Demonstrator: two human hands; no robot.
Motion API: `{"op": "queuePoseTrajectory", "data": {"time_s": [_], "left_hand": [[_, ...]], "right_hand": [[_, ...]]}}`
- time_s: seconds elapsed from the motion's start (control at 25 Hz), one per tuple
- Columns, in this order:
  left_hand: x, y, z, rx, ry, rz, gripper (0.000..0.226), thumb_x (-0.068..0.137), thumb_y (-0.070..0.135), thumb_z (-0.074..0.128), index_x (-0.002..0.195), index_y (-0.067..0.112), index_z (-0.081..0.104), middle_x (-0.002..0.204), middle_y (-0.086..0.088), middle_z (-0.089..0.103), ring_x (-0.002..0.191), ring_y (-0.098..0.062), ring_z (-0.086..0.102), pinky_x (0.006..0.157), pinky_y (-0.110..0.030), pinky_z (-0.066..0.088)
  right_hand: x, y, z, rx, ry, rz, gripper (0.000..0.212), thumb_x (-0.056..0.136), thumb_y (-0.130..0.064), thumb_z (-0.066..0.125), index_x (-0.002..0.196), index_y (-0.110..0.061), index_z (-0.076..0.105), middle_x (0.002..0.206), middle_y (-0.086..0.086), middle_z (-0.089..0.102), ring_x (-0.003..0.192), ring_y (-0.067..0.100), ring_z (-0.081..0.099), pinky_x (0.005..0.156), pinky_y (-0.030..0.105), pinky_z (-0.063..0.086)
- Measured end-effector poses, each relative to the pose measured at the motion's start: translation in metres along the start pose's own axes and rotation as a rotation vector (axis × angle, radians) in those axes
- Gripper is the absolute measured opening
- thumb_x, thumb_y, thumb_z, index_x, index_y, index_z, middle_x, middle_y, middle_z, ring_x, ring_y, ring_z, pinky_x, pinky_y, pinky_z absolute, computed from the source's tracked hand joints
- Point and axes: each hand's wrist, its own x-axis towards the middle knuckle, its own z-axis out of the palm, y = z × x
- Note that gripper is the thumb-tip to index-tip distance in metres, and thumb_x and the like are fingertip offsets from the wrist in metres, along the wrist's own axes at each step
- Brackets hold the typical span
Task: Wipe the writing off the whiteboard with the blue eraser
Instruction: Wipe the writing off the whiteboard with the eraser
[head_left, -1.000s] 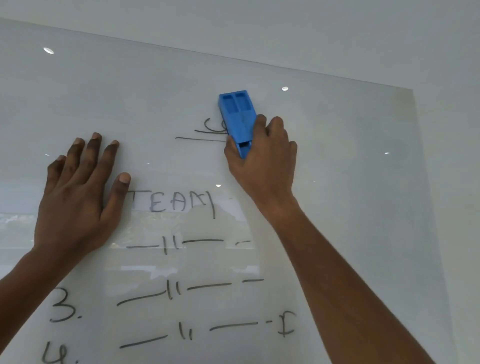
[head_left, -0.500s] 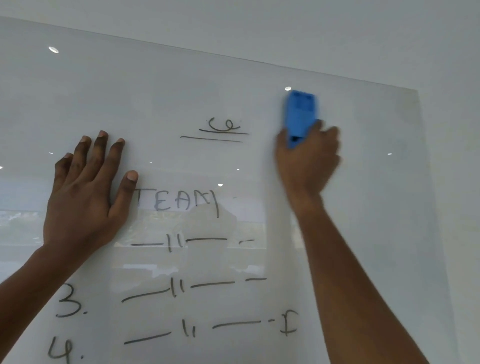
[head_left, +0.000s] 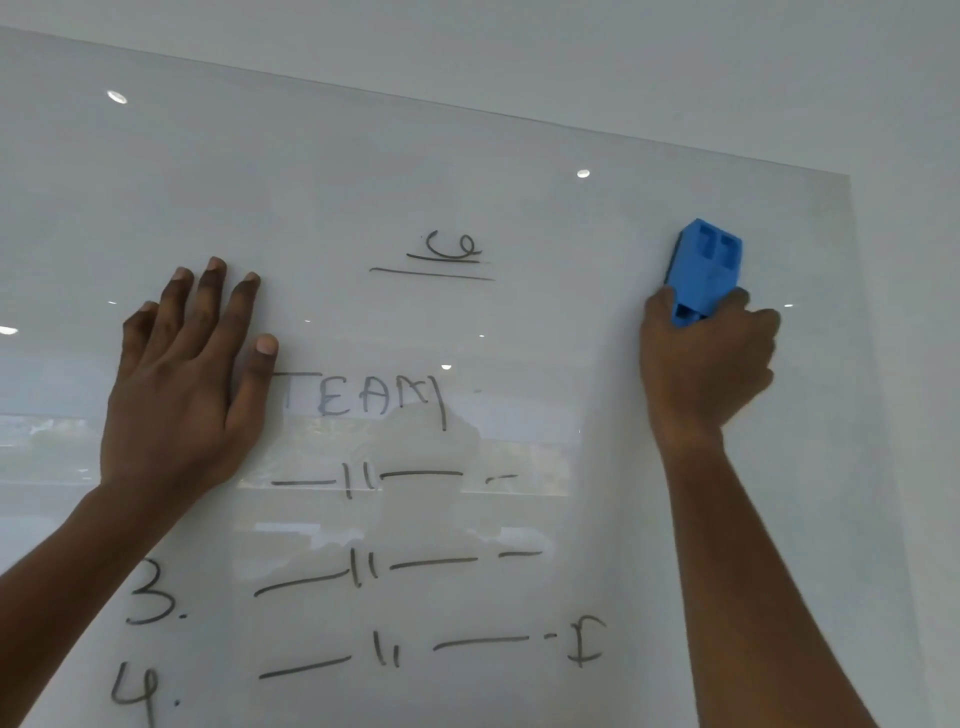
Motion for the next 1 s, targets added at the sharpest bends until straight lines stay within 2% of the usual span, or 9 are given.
{"op": "queuePoseTrajectory", "data": {"time_s": [0.2,0.28,0.36,0.56,0.64,0.72,0.84,0.92,1.0], "left_hand": [[0.000,-0.003,0.000,-0.018,-0.033,-0.006,0.069,0.111,0.052,0.023,0.171,0.018,0.029,0.178,-0.012,0.023,0.165,-0.038,0.018,0.129,-0.043,0.007],[0.000,-0.006,0.000,-0.030,-0.040,-0.011,0.070,0.111,0.053,0.022,0.171,0.019,0.028,0.179,-0.011,0.021,0.165,-0.038,0.017,0.128,-0.041,0.006],[0.001,-0.007,0.001,-0.041,-0.043,-0.013,0.071,0.111,0.054,0.022,0.171,0.018,0.027,0.179,-0.012,0.021,0.165,-0.039,0.017,0.128,-0.042,0.005],[0.000,-0.002,-0.001,-0.034,-0.062,-0.030,0.072,0.110,0.056,0.023,0.172,0.019,0.025,0.180,-0.011,0.019,0.166,-0.038,0.016,0.131,-0.049,0.008],[-0.001,-0.001,-0.001,-0.054,-0.068,-0.037,0.073,0.110,0.057,0.024,0.172,0.020,0.022,0.180,-0.011,0.018,0.167,-0.037,0.014,0.132,-0.050,0.006],[0.000,-0.005,0.002,-0.093,-0.057,-0.034,0.074,0.110,0.059,0.024,0.173,0.020,0.020,0.181,-0.006,0.015,0.167,-0.033,0.012,0.133,-0.054,0.007],[0.001,-0.015,0.009,-0.109,-0.049,0.002,0.074,0.110,0.065,0.021,0.173,0.027,0.015,0.175,0.020,-0.003,0.164,-0.014,0.002,0.134,-0.060,0.012],[0.002,-0.018,0.012,-0.128,-0.042,-0.002,0.071,0.110,0.066,0.021,0.173,0.033,0.015,0.170,0.032,-0.008,0.163,-0.012,0.001,0.134,-0.061,0.014],[0.002,-0.019,0.015,-0.146,-0.042,-0.014,0.070,0.110,0.066,0.022,0.173,0.036,0.014,0.168,0.035,-0.008,0.164,-0.013,0.003,0.134,-0.062,0.014]], "right_hand": [[-0.109,-0.022,-0.015,0.107,-0.143,-0.674,0.058,0.090,-0.052,0.062,0.121,-0.003,0.063,0.092,0.011,0.054,0.077,0.028,0.054,0.067,0.038,0.041],[-0.119,-0.007,-0.022,0.088,-0.154,-0.808,0.057,0.091,-0.054,0.062,0.122,-0.006,0.064,0.089,0.006,0.052,0.073,0.023,0.050,0.065,0.036,0.041],[-0.097,0.020,-0.024,0.046,-0.096,-0.712,0.057,0.090,-0.055,0.063,0.118,-0.005,0.065,0.085,0.007,0.051,0.070,0.027,0.054,0.063,0.037,0.043],[-0.050,0.071,-0.031,-0.001,0.015,-0.146,0.059,0.090,-0.058,0.060,0.107,-0.002,0.061,0.083,0.009,0.047,0.069,0.033,0.054,0.068,0.050,0.055],[-0.072,0.058,-0.031,0.006,-0.002,-0.210,0.060,0.091,-0.056,0.060,0.112,0.000,0.063,0.085,0.013,0.052,0.073,0.036,0.056,0.068,0.046,0.051],[-0.118,0.040,-0.037,0.067,-0.081,-0.424,0.059,0.091,-0.052,0.065,0.120,0.000,0.065,0.087,0.014,0.055,0.075,0.034,0.056,0.066,0.042,0.046],[-0.179,0.042,-0.051,0.106,-0.207,-0.732,0.059,0.093,-0.050,0.066,0.126,-0.002,0.066,0.090,0.008,0.056,0.078,0.025,0.054,0.070,0.040,0.047],[-0.177,0.061,-0.057,0.080,-0.196,-0.773,0.059,0.093,-0.051,0.066,0.125,-0.001,0.068,0.088,0.008,0.056,0.076,0.024,0.055,0.070,0.039,0.046],[-0.150,0.089,-0.059,0.034,-0.115,-0.624,0.058,0.091,-0.050,0.068,0.121,0.000,0.068,0.083,0.011,0.054,0.069,0.030,0.055,0.065,0.039,0.047]]}}
